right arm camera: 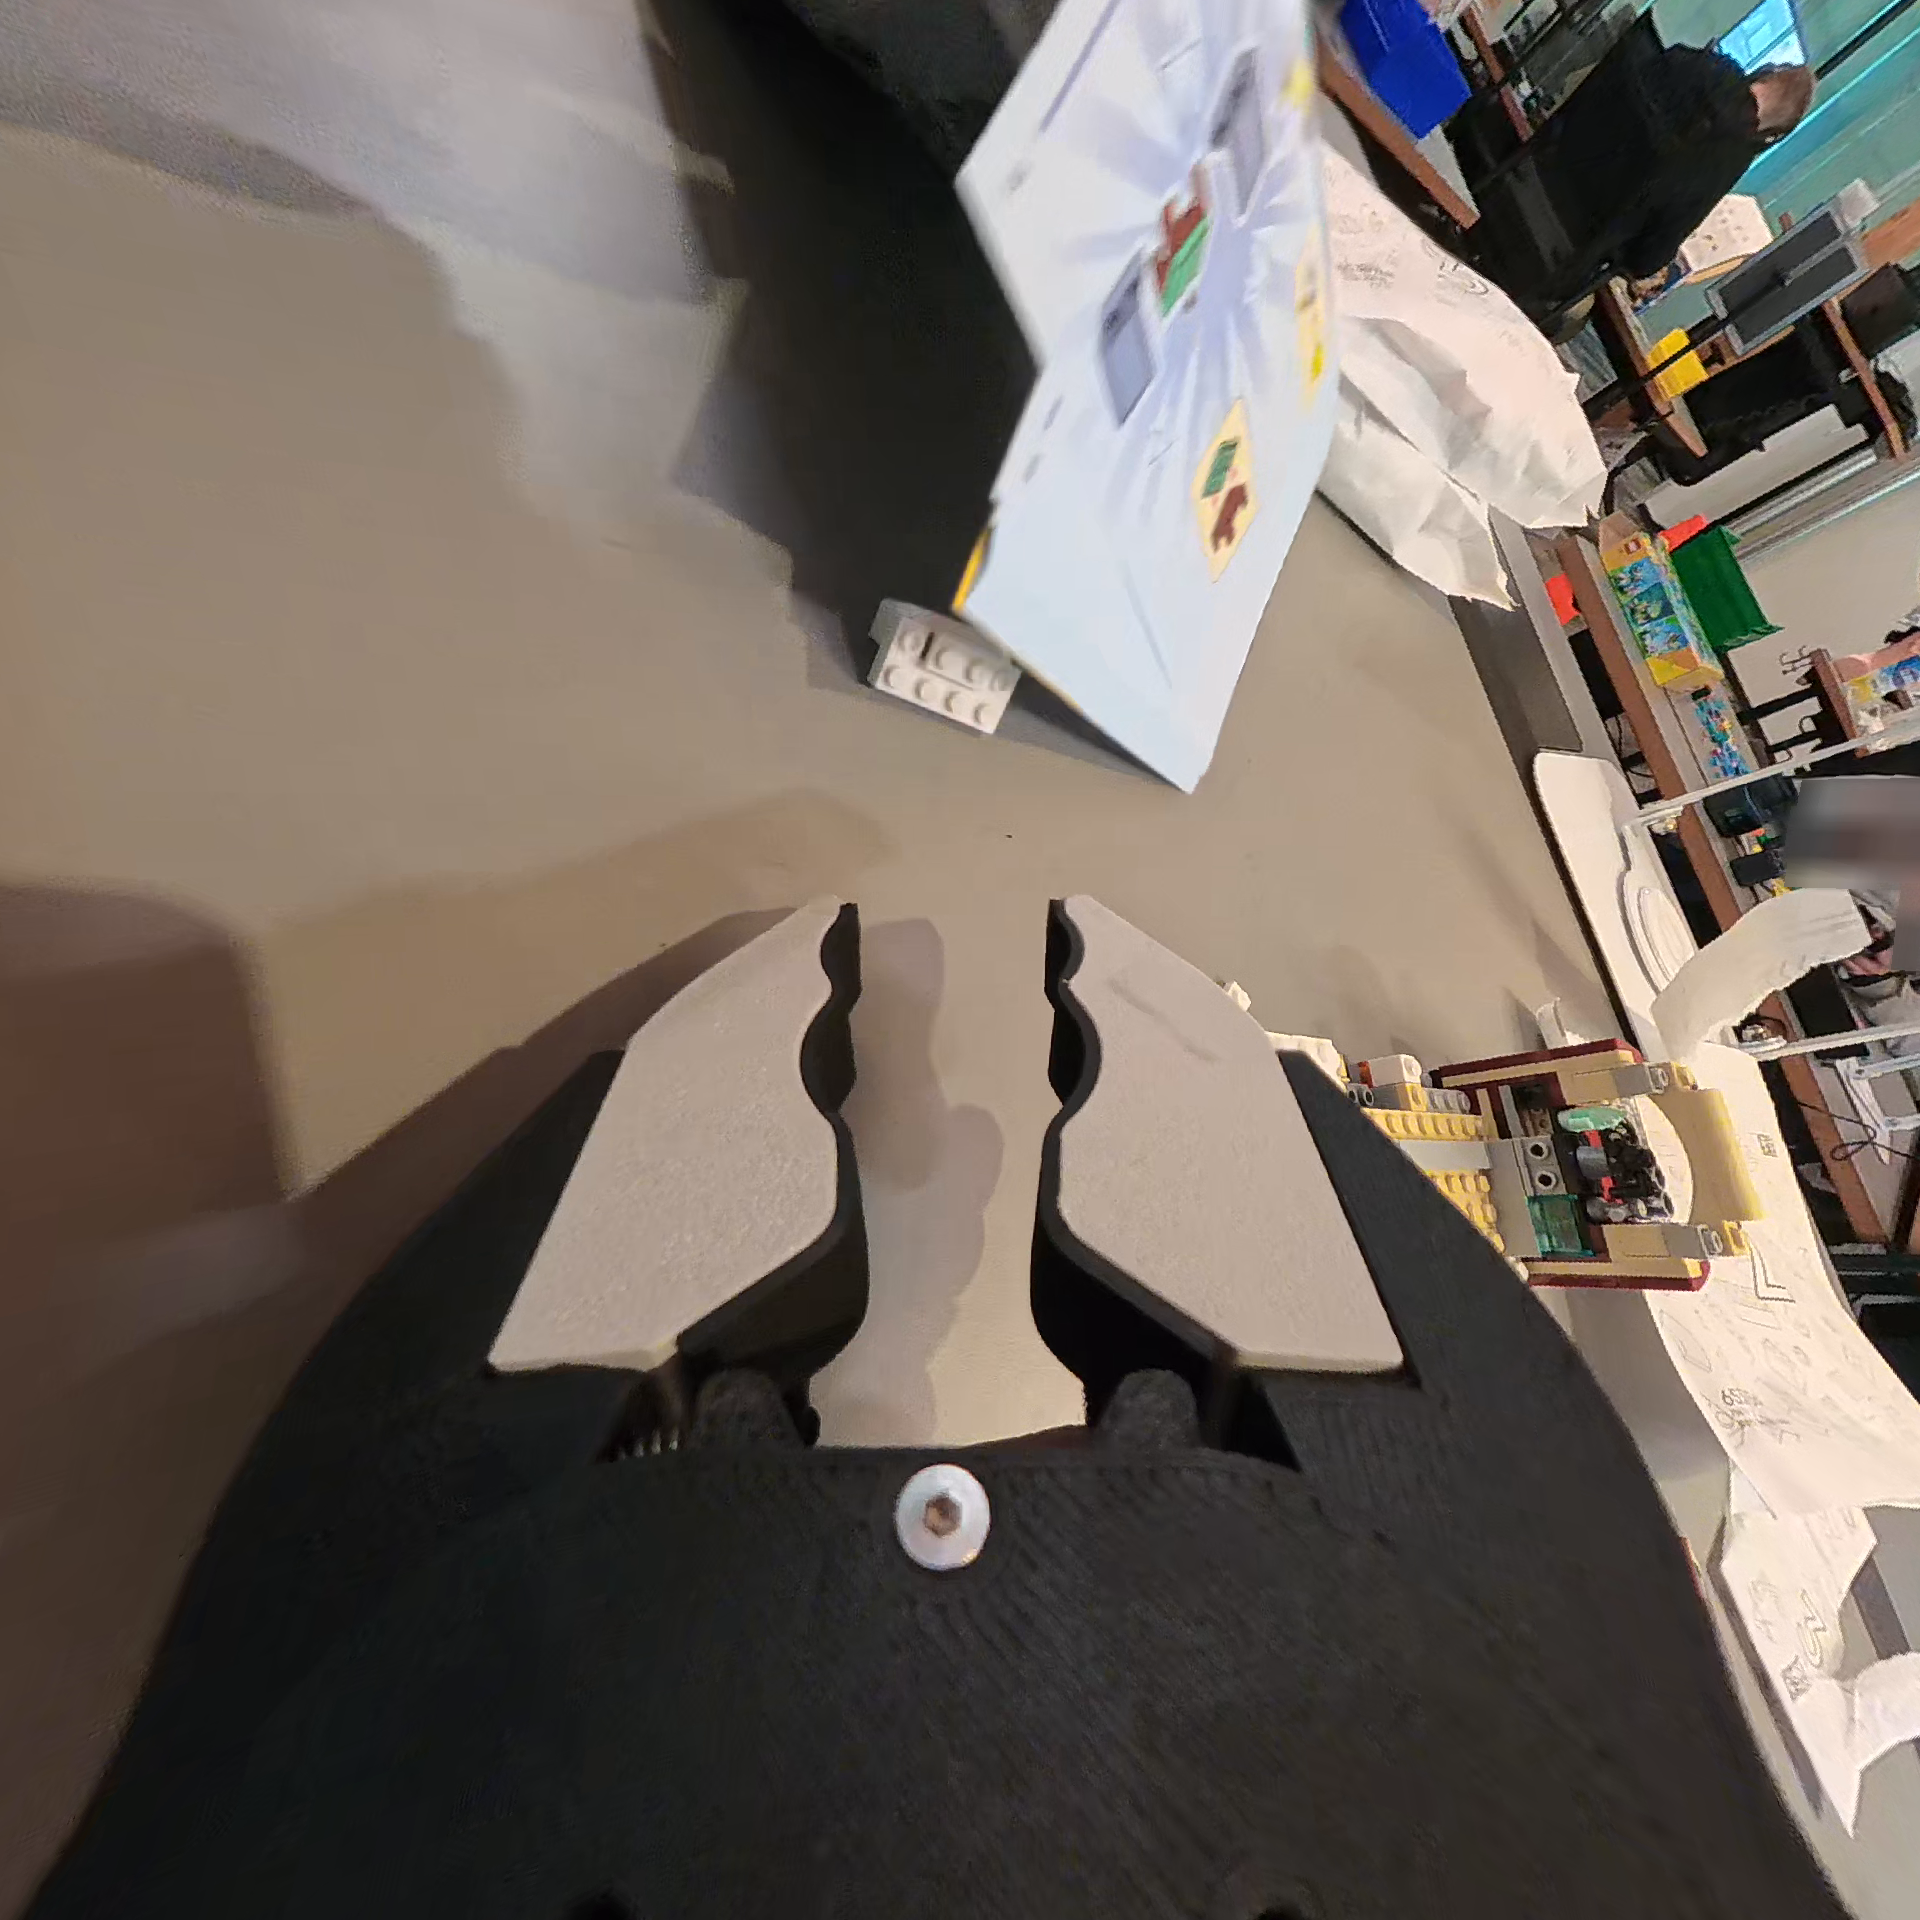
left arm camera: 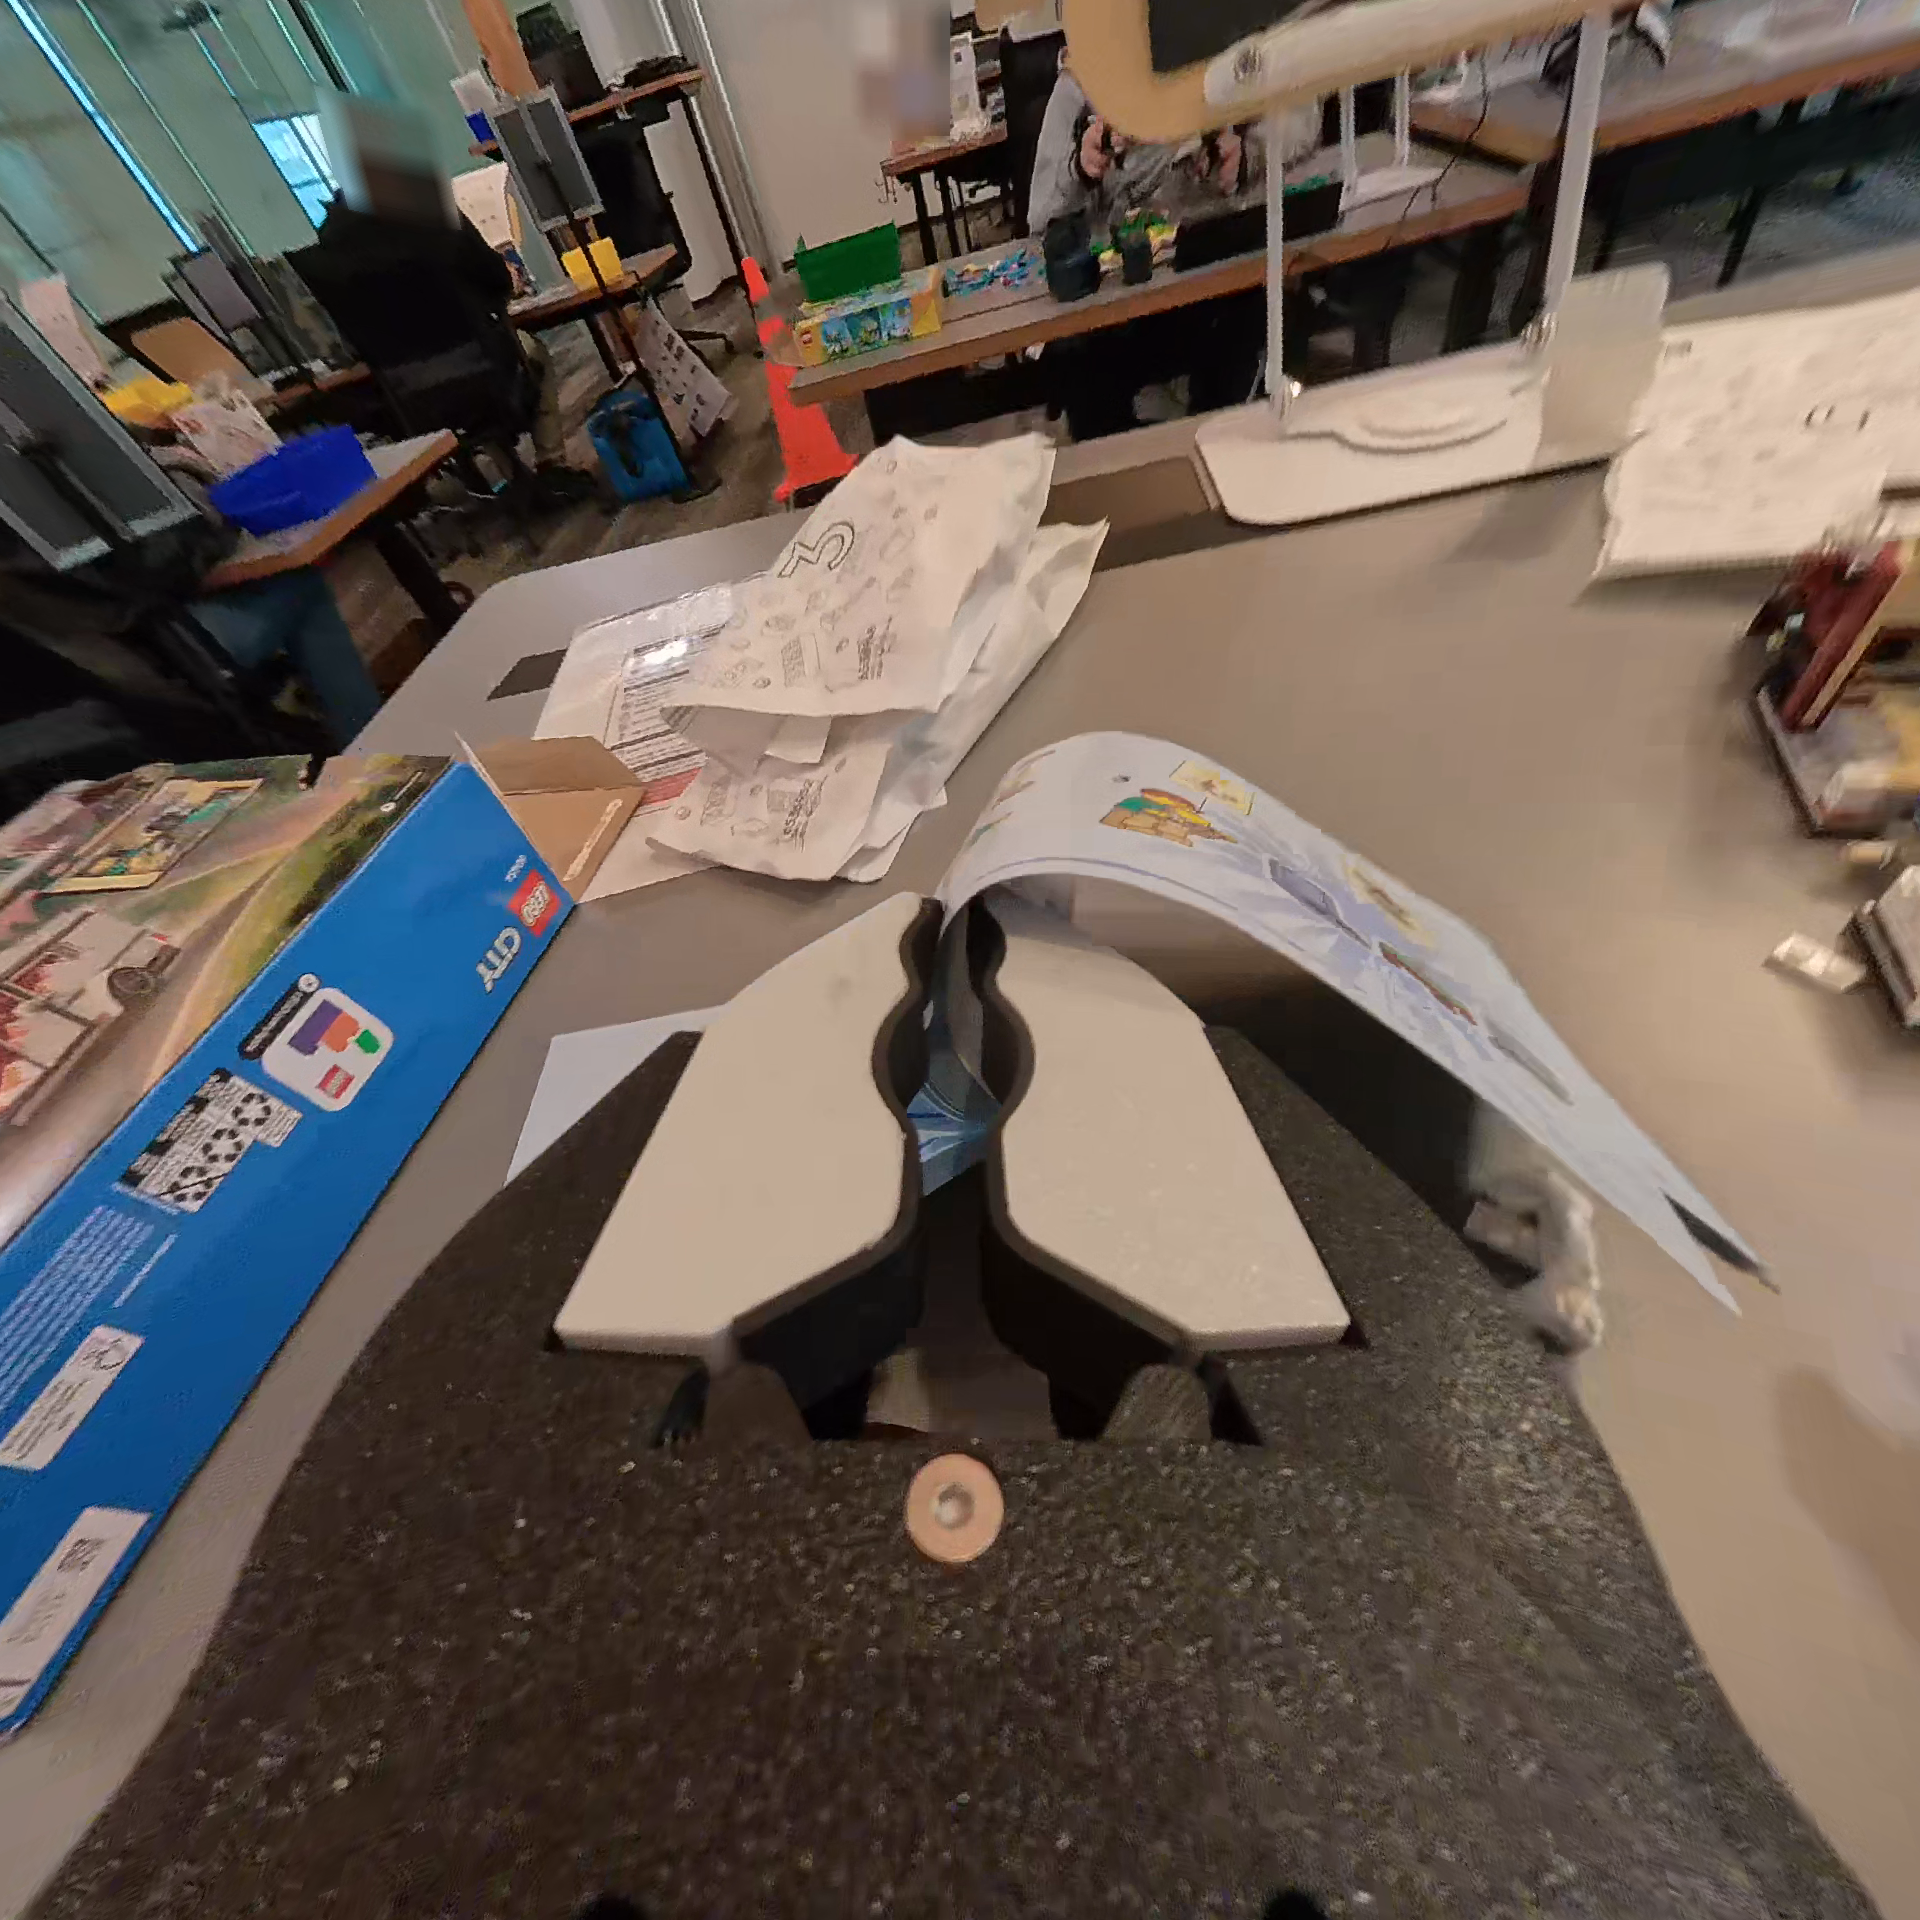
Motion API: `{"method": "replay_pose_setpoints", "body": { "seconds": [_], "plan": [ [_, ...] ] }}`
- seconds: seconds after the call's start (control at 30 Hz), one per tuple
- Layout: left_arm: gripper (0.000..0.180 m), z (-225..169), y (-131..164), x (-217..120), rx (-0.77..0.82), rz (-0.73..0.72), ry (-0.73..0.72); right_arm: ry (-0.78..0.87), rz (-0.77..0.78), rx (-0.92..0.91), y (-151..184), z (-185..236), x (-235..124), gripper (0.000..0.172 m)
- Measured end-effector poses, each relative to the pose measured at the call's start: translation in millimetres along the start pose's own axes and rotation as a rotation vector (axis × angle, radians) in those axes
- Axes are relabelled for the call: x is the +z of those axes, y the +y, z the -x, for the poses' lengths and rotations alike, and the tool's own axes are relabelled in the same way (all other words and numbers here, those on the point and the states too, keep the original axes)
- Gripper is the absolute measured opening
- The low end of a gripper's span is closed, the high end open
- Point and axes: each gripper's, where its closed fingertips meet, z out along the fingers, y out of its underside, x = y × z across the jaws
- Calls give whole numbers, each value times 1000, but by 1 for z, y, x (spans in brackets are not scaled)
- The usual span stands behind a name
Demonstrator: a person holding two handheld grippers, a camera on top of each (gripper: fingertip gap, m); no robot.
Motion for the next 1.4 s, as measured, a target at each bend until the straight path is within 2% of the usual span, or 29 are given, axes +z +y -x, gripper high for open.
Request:
{"method": "replay_pose_setpoints", "body": {
  "seconds": [0.1,0.2,0.5,0.77,0.9,0.97,1.0,1.1,1.4],
  "plan": [
    [5,11,-13,9,-68,-9,-1,-7,0,8,0,0,0,34],
    [4,22,-14,17,-72,-15,-27,-37,4,39,1,0,1,35],
    [4,22,20,22,49,-2,-61,-145,38,174,-16,7,25,51],
    [5,15,30,24,41,30,-7,-233,96,405,-35,5,61,79],
    [7,10,31,24,56,33,19,-290,181,457,-29,6,76,87],
    [7,7,31,23,66,30,27,-289,196,480,-27,3,81,84],
    [7,6,30,23,70,27,31,-291,199,496,-26,2,81,75],
    [7,3,30,22,87,20,42,-290,196,510,-21,-2,78,38],
    [9,-6,33,24,129,42,68,-164,221,475,15,-24,50,36]
  ]
}}
